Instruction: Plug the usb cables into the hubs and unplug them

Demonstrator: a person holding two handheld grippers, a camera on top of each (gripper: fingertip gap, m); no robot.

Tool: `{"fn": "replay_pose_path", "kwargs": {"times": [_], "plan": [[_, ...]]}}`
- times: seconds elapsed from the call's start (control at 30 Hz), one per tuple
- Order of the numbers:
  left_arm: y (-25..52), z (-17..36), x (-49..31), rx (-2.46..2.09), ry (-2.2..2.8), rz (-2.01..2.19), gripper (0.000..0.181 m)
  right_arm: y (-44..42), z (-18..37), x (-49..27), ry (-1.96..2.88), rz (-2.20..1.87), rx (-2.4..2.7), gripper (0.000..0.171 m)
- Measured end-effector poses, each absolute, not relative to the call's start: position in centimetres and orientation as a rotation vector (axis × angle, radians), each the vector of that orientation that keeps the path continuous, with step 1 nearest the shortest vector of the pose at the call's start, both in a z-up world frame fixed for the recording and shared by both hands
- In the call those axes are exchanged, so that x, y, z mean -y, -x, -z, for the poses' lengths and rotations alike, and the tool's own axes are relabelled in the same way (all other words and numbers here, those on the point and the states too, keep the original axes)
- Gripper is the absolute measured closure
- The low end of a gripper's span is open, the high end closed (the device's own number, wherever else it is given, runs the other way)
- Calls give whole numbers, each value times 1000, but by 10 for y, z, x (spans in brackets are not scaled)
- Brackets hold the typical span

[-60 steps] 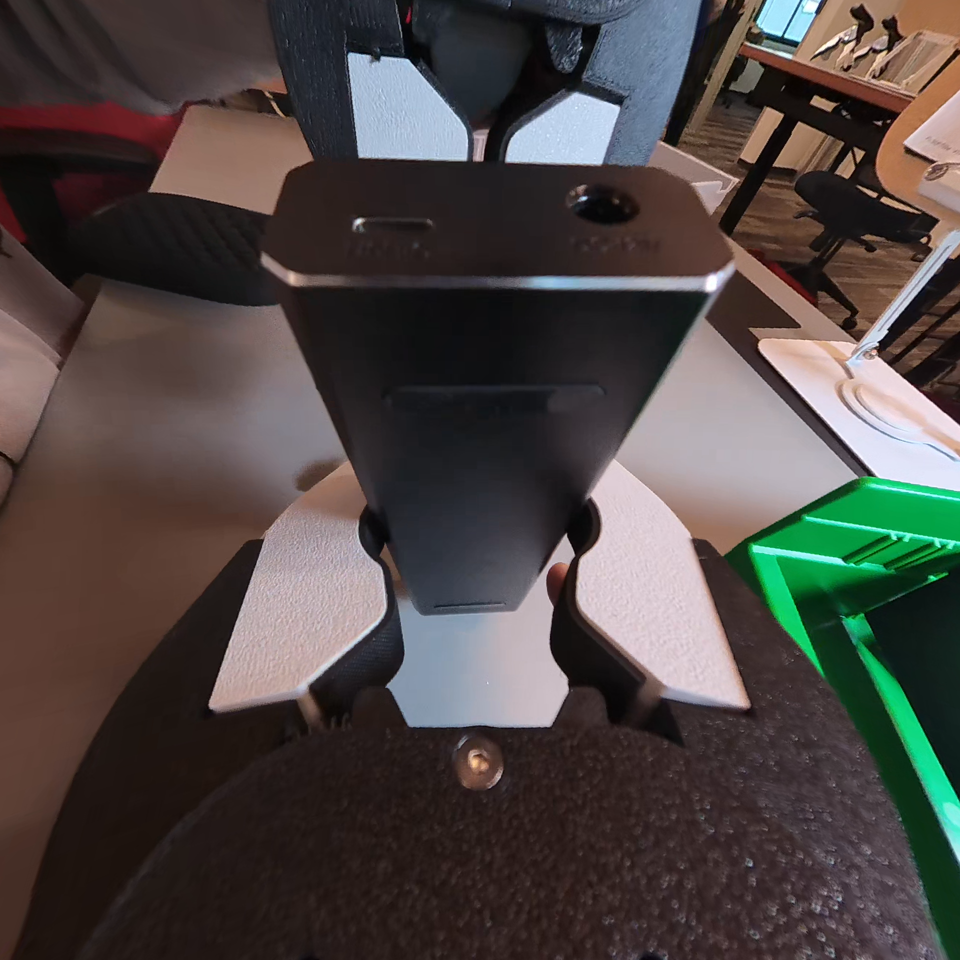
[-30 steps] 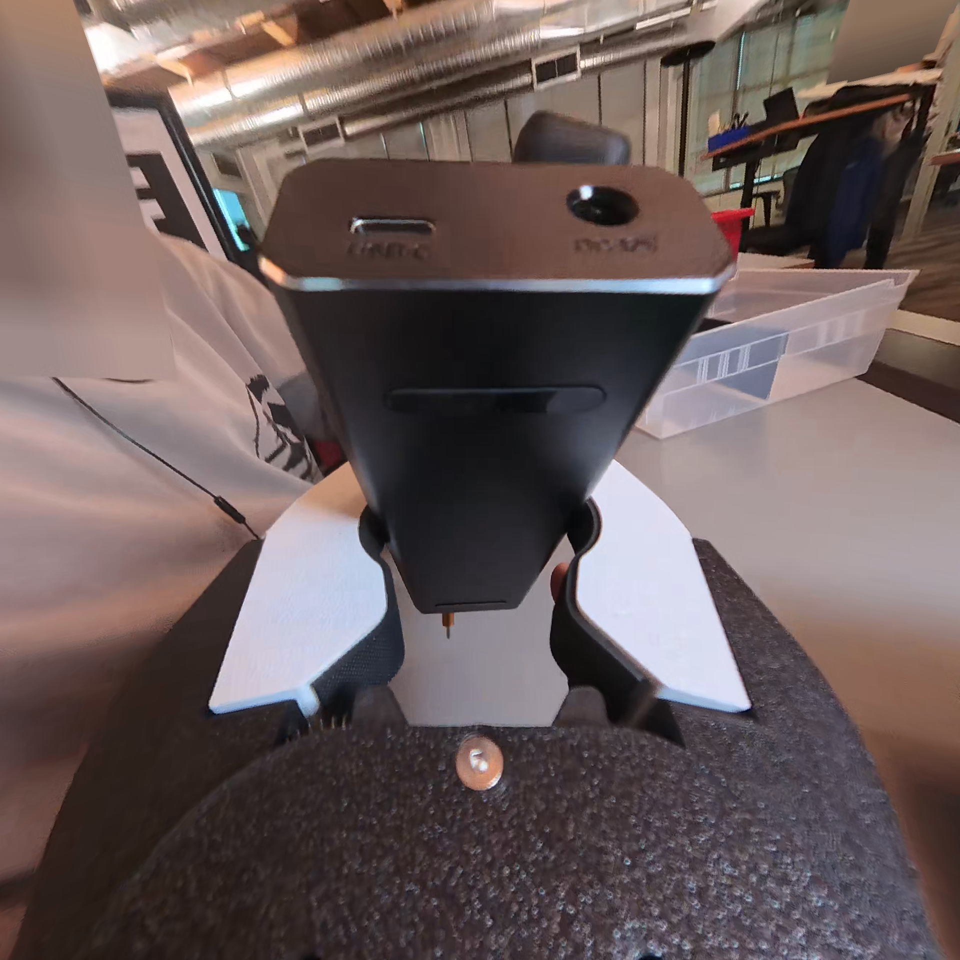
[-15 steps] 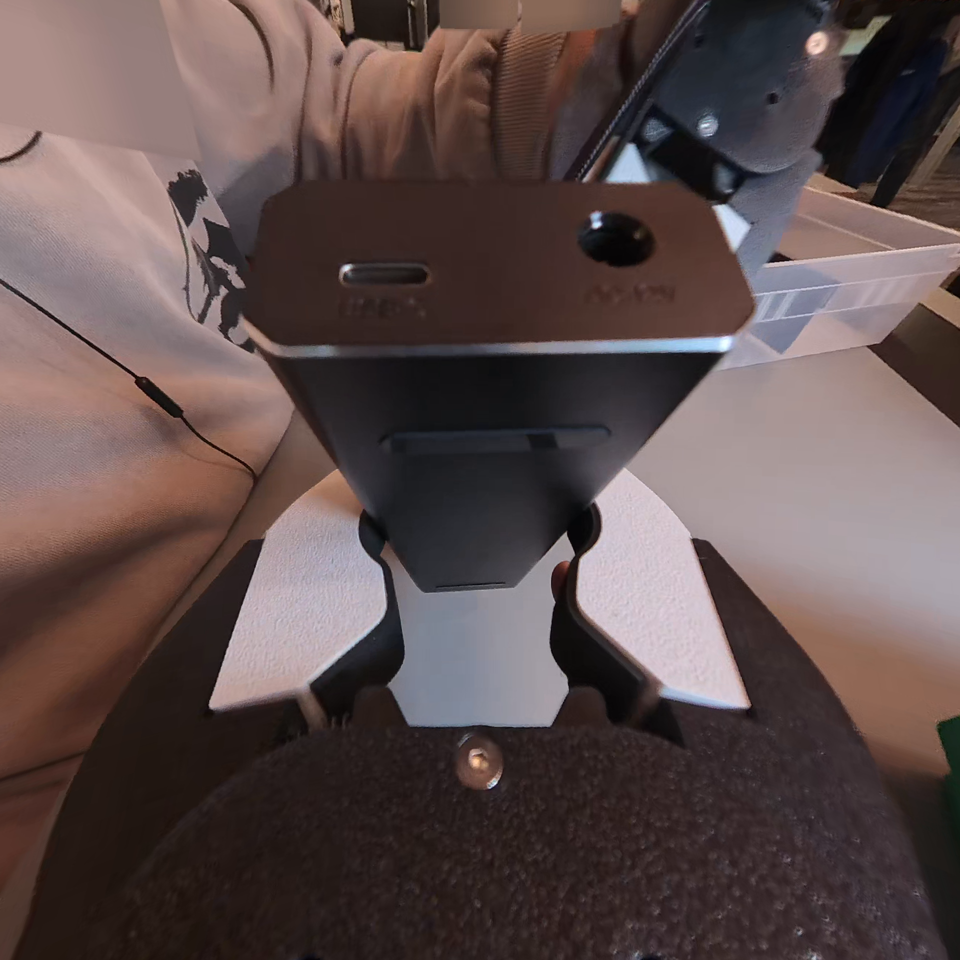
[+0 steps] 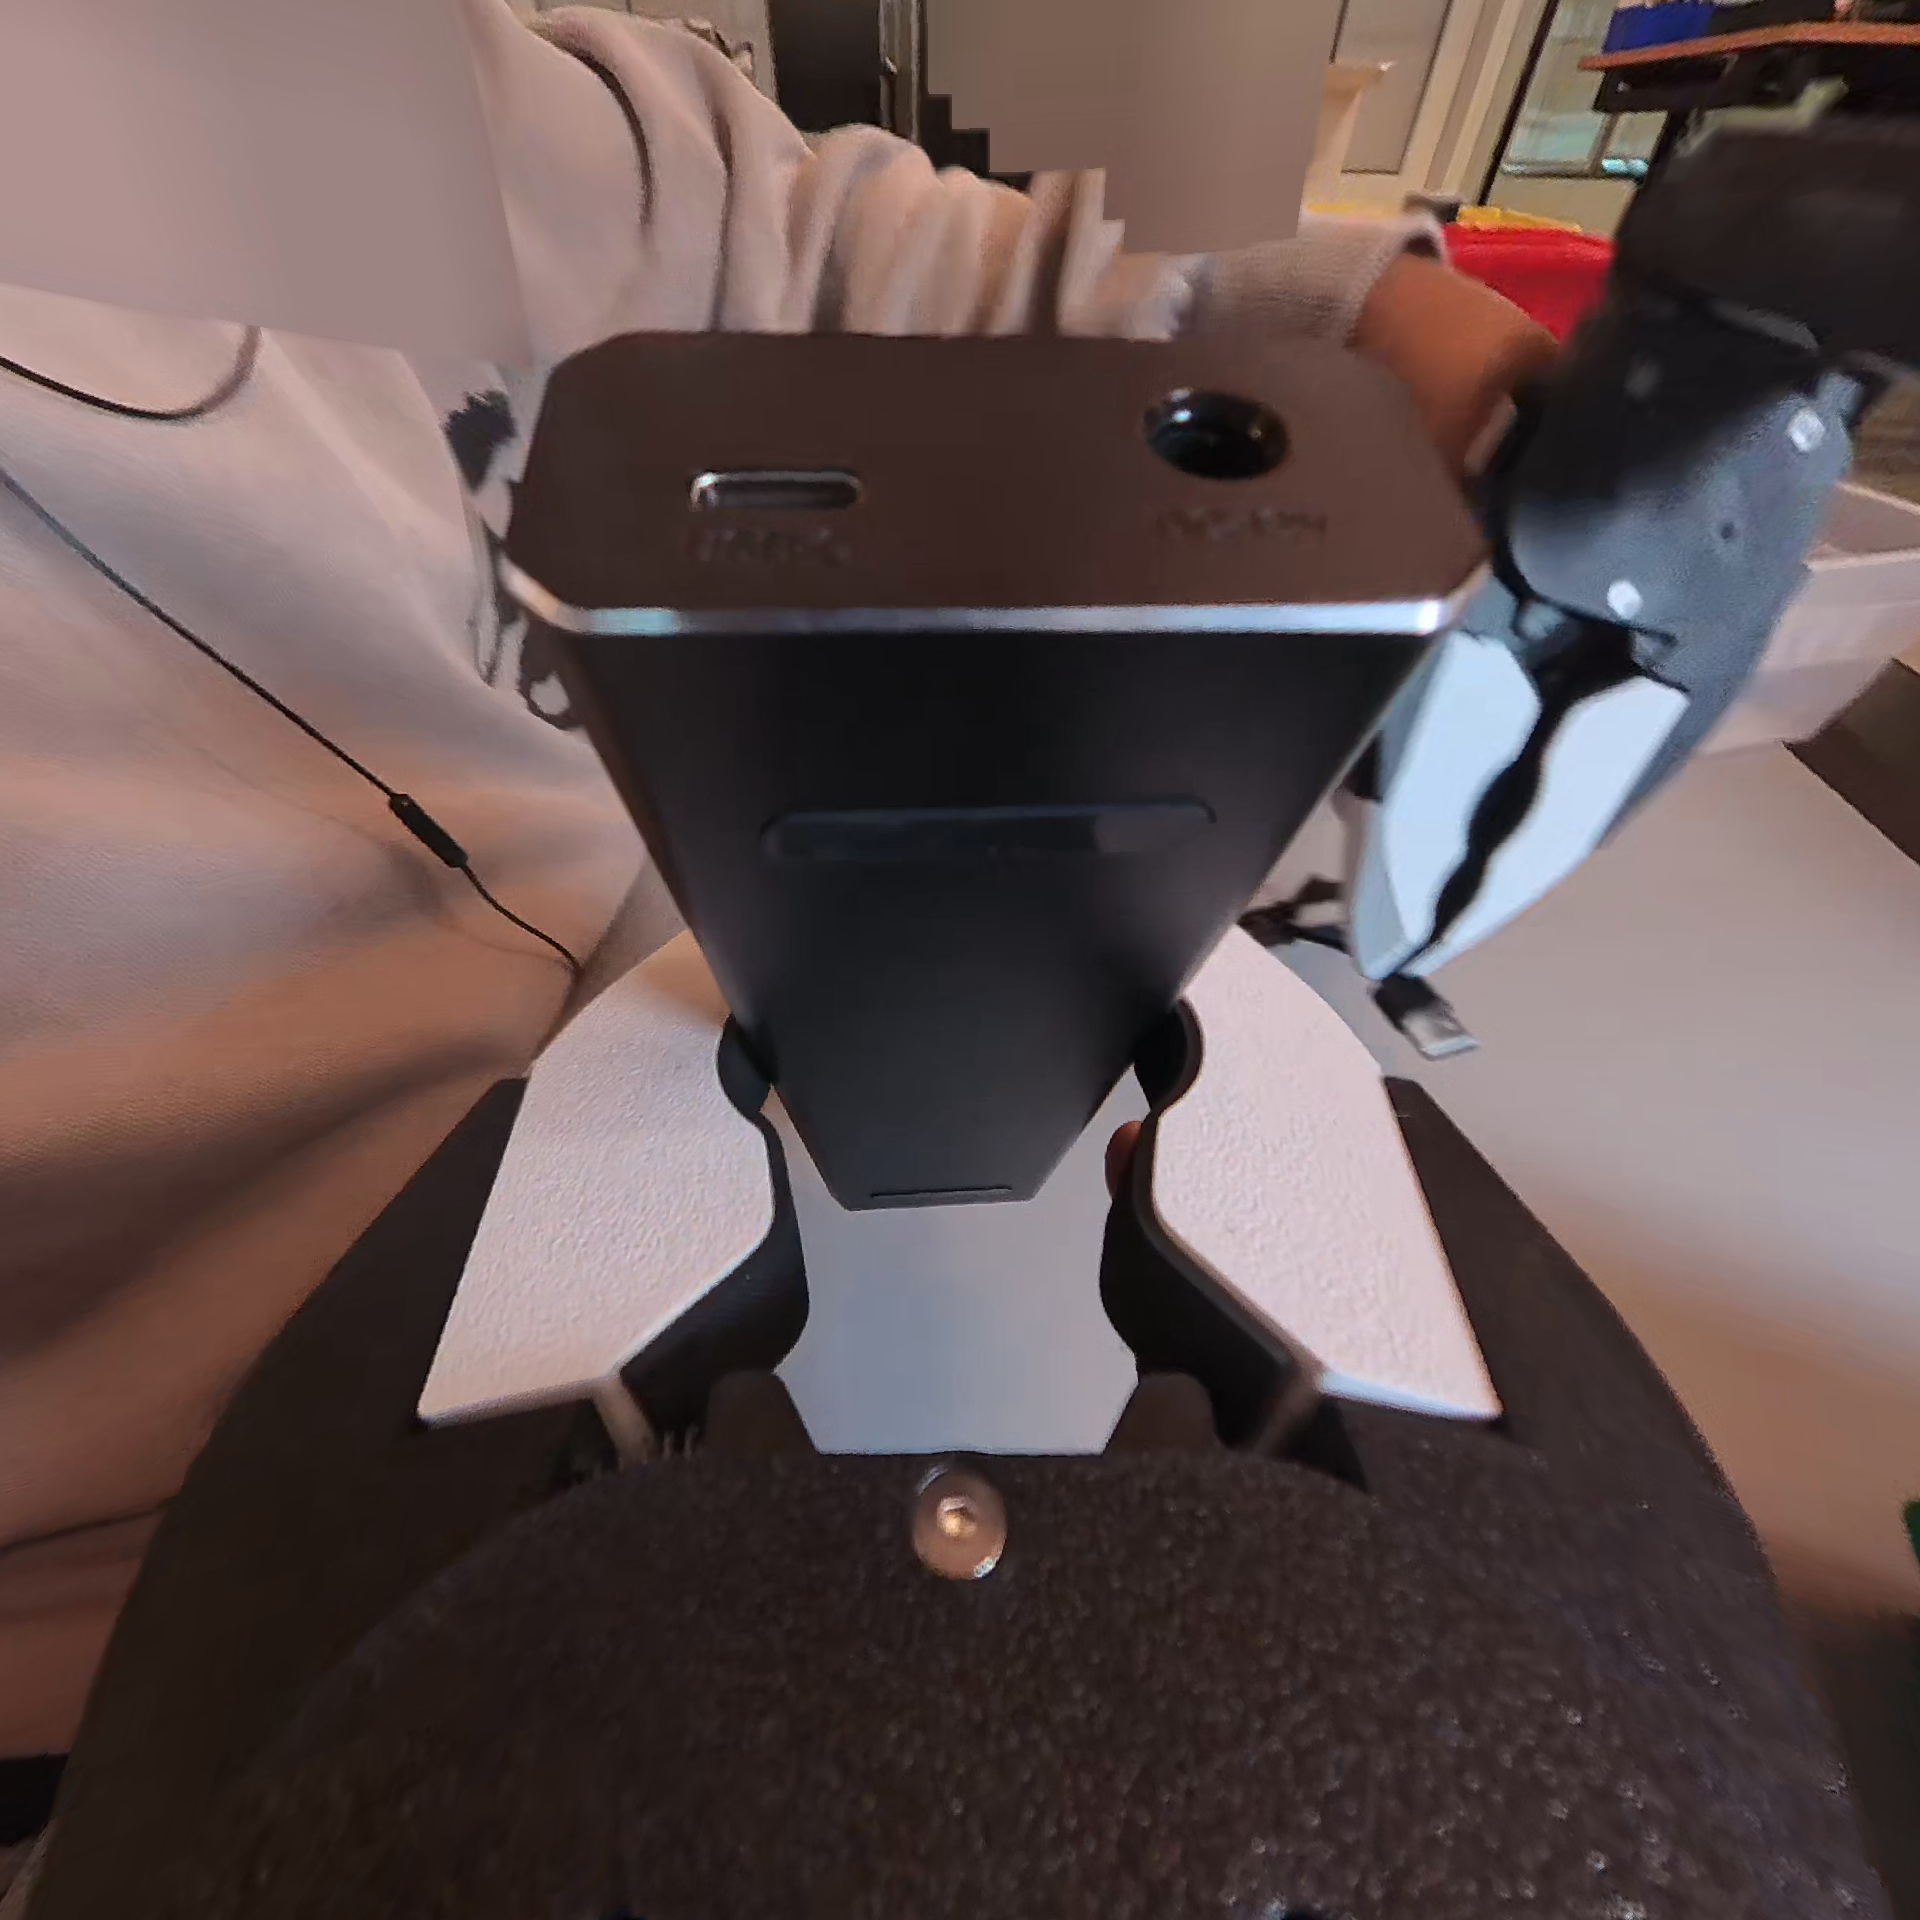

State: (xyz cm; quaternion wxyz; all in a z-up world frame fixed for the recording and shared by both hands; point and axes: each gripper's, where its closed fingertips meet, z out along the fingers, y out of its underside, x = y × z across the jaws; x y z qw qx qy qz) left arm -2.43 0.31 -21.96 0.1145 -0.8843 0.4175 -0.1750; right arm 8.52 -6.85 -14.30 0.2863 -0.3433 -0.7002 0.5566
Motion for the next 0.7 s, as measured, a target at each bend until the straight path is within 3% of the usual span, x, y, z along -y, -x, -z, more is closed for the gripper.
{"fn": "replay_pose_path", "kwargs": {"times": [0.03,0.3,0.7], "plan": [[10,212,4,-1248,2552,580,178,-83,147,64,949,-1452,1874,101],[-64,174,53,-1458,2381,812,178,-77,157,49,1029,-1325,1870,101],[-67,162,55,-1479,2479,860,178,-73,171,50,1012,-1108,1938,101]]}}
